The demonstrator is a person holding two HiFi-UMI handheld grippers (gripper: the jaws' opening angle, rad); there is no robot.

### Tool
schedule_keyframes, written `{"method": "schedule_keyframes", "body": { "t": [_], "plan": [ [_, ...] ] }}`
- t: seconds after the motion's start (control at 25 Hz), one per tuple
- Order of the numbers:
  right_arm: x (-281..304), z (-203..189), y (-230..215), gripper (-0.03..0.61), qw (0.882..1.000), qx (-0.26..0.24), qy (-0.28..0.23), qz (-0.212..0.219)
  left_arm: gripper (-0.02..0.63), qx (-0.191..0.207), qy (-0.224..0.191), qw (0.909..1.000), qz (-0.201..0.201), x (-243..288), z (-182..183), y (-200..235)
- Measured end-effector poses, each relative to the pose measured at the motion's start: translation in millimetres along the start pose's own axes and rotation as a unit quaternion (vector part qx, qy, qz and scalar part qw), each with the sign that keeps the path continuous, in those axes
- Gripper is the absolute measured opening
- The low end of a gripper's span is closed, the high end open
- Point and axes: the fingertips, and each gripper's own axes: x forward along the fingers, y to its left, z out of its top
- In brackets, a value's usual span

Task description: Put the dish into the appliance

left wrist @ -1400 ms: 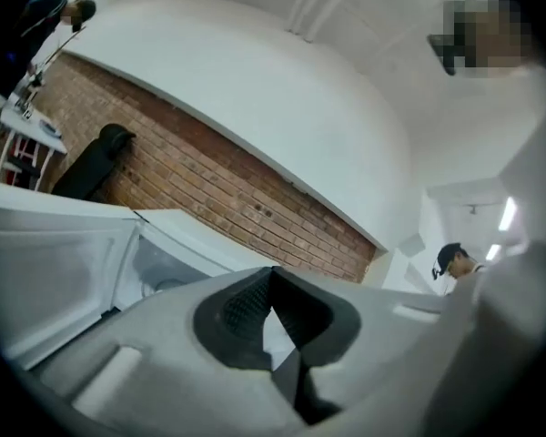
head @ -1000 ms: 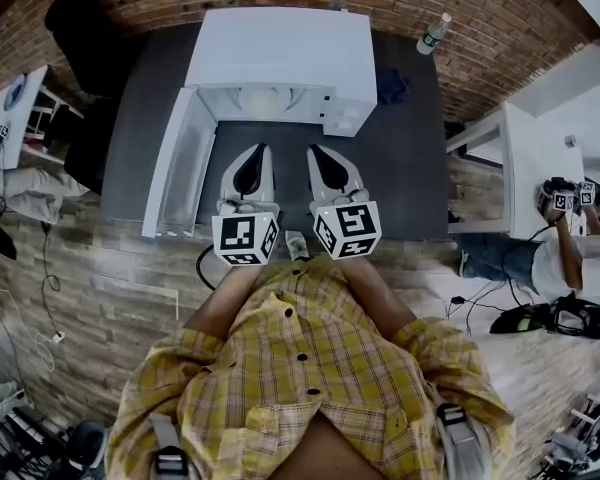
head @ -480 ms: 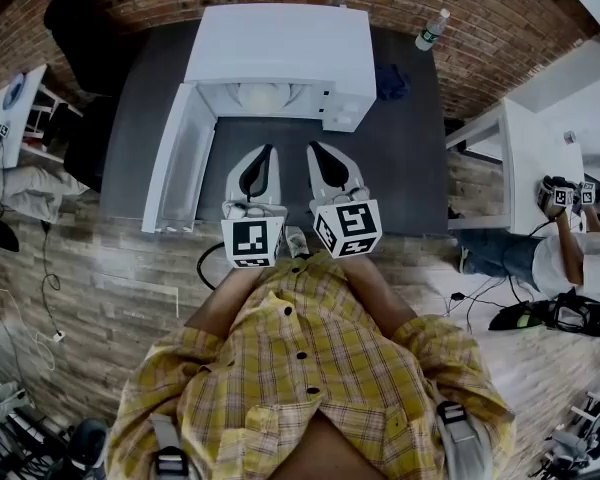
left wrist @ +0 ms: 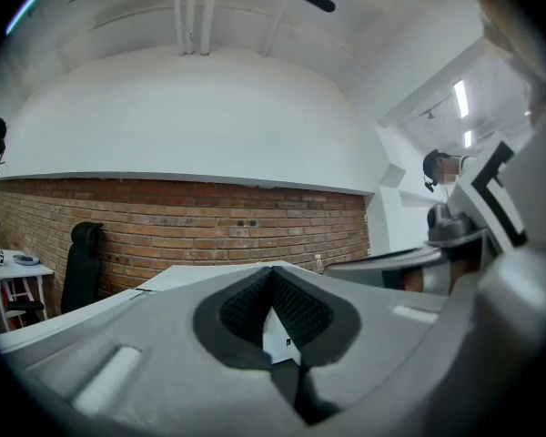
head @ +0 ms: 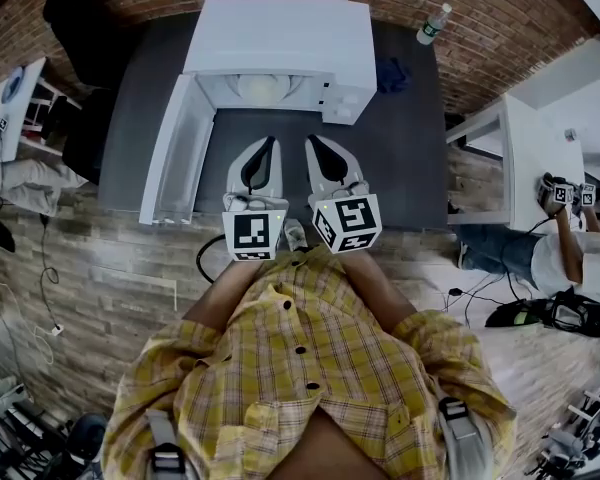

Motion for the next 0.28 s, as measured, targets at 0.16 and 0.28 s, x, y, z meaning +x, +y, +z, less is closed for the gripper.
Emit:
{"method": "schedule_keyframes", "body": {
  "t": [0.16, 0.28],
  "plan": [
    [0.7, -1.3, -2.2, -0.003, 1.0, 0.002, 0.002, 0.0, -0.002, 0.005, 0.001, 1.0, -0.002, 1.6, -0.1, -2.4],
    [1.7, -2.2, -3.8, -0.003, 1.0, 0.002, 0.003, 0.003, -0.002, 0.011, -0.001, 0.9999, -0.005, 4.1, 1.4, -5.8]
  ]
}}
